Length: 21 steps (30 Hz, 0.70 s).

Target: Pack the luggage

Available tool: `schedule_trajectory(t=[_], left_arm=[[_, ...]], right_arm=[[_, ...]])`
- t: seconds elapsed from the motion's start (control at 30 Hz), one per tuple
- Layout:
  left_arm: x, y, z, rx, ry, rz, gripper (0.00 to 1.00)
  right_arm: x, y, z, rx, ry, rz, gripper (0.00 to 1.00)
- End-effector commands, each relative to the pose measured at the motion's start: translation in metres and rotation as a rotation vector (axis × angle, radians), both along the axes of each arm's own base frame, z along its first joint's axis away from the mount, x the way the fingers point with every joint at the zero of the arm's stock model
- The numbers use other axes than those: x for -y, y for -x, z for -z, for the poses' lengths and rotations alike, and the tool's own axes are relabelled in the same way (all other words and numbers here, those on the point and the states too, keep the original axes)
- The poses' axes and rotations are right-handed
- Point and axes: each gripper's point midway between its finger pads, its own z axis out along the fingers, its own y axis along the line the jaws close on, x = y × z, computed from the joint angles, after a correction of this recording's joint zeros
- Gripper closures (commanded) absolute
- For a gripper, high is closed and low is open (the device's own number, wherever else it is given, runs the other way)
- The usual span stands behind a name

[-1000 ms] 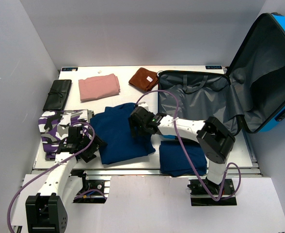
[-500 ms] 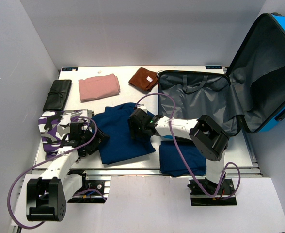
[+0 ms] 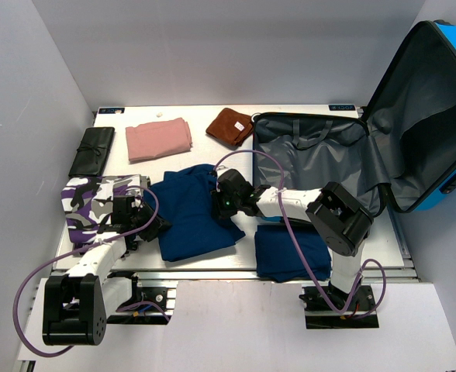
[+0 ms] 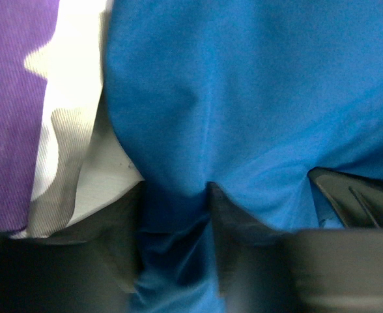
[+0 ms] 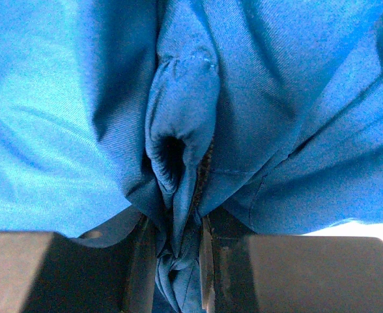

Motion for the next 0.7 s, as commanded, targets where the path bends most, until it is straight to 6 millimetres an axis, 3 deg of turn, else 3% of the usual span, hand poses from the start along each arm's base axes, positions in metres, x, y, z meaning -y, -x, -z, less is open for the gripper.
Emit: schedule_trajectory(t=[0.0, 0.03, 0.07, 0.17, 0.3, 0.43, 0.5, 0.53, 0.6, 0.63, 0.67], left_arm=[[0.004, 0.015, 0.006, -0.019, -0.005, 0.063, 0.56], [0.012, 0.015, 0.001, 0.002, 0.024, 0.091, 0.62], [0.014, 0.013, -0.006, 0.032, 0.033, 0.102, 0.77], [0.018, 0.004, -0.035, 0.117, 0.041, 0.127, 1.00], [0.022, -0.010, -0.088, 0.269, 0.031, 0.162, 1.00], [0.032, -0.026, -0.155, 0.437, 0.053, 0.209, 1.00], [0.038, -0.030, -0.176, 0.488, 0.069, 0.238, 1.00], [0.038, -0.034, -0.184, 0.500, 0.070, 0.237, 1.00], [0.042, -0.044, -0.222, 0.603, 0.071, 0.247, 1.00], [0.043, -0.051, -0.231, 0.625, 0.074, 0.251, 1.00], [0.047, -0.055, -0.255, 0.679, 0.081, 0.264, 1.00]], right_arm=[[-0.012, 0.037, 0.008, -0.068, -0.038, -0.175, 1.00], [-0.016, 0.035, -0.006, -0.038, -0.065, -0.188, 1.00], [-0.017, 0.035, -0.014, -0.020, -0.079, -0.198, 1.00], [-0.021, 0.028, -0.050, 0.059, -0.128, -0.210, 1.00], [-0.022, 0.021, -0.094, 0.120, -0.142, -0.213, 1.00], [-0.021, 0.018, -0.146, 0.202, -0.204, -0.198, 1.00], [-0.019, 0.013, -0.165, 0.248, -0.220, -0.189, 1.00], [-0.020, 0.010, -0.185, 0.289, -0.244, -0.180, 1.00], [-0.015, 0.001, -0.203, 0.340, -0.245, -0.155, 1.00], [-0.014, -0.006, -0.224, 0.394, -0.255, -0.125, 1.00], [-0.008, -0.017, -0.235, 0.440, -0.238, -0.079, 1.00]])
